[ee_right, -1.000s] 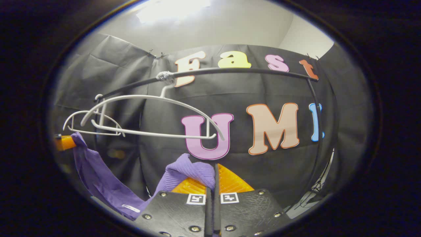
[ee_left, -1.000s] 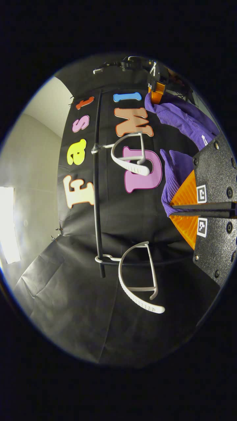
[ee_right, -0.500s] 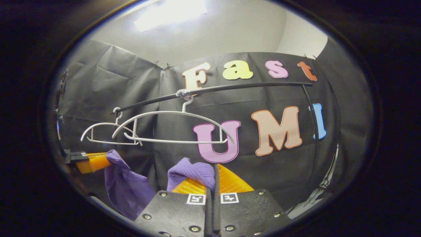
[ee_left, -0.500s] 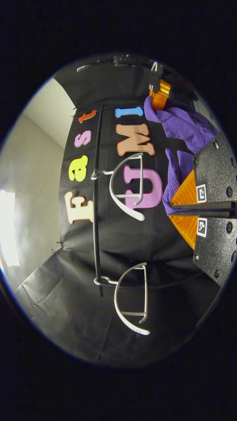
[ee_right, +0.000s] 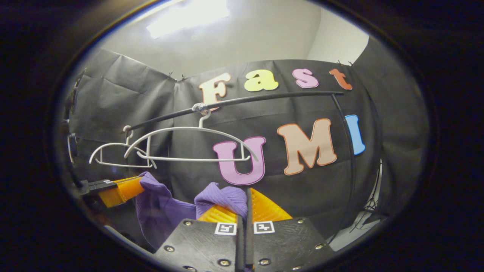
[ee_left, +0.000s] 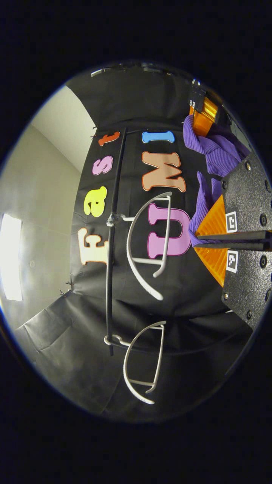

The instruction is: Grasp the clothes on the hanger with both hands and then place them into the laundry hamper below.

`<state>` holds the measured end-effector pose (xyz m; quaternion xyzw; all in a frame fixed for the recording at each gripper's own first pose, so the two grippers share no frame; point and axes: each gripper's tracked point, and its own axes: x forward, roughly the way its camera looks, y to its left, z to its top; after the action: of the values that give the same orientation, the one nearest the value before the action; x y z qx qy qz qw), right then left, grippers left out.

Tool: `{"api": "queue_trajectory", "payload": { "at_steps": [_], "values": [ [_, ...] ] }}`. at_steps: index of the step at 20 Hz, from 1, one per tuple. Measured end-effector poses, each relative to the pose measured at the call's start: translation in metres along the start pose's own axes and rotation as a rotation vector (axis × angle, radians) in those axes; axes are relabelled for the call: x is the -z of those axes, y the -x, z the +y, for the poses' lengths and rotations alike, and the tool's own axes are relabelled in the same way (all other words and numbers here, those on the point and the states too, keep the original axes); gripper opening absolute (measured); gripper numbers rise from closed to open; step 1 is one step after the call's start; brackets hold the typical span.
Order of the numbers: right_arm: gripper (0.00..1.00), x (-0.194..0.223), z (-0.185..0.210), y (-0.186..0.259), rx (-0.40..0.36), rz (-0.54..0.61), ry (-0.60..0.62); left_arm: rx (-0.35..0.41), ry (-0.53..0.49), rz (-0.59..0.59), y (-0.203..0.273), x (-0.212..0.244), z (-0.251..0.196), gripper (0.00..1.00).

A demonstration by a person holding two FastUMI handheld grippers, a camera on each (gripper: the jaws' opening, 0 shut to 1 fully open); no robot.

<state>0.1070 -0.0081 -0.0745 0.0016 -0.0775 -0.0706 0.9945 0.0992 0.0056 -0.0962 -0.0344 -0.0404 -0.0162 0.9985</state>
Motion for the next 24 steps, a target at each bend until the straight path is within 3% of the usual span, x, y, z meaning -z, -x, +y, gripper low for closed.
{"api": "queue_trajectory", "payload": {
  "at_steps": [8, 18, 24],
  "values": [
    [0.02, 0.032, -0.036, -0.015, 0.068, 0.052, 0.000, 0.028, 0.045, 0.044, -0.034, 0.052, -0.021, 0.03],
    [0.03, 0.151, -0.053, -0.044, 0.096, 0.259, -0.051, 0.037, 0.004, 0.119, -0.064, 0.152, -0.025, 0.03],
    [0.02, 0.231, -0.065, -0.042, 0.119, 0.402, -0.057, 0.069, -0.019, 0.175, -0.058, 0.222, -0.039, 0.03]
  ]
}}
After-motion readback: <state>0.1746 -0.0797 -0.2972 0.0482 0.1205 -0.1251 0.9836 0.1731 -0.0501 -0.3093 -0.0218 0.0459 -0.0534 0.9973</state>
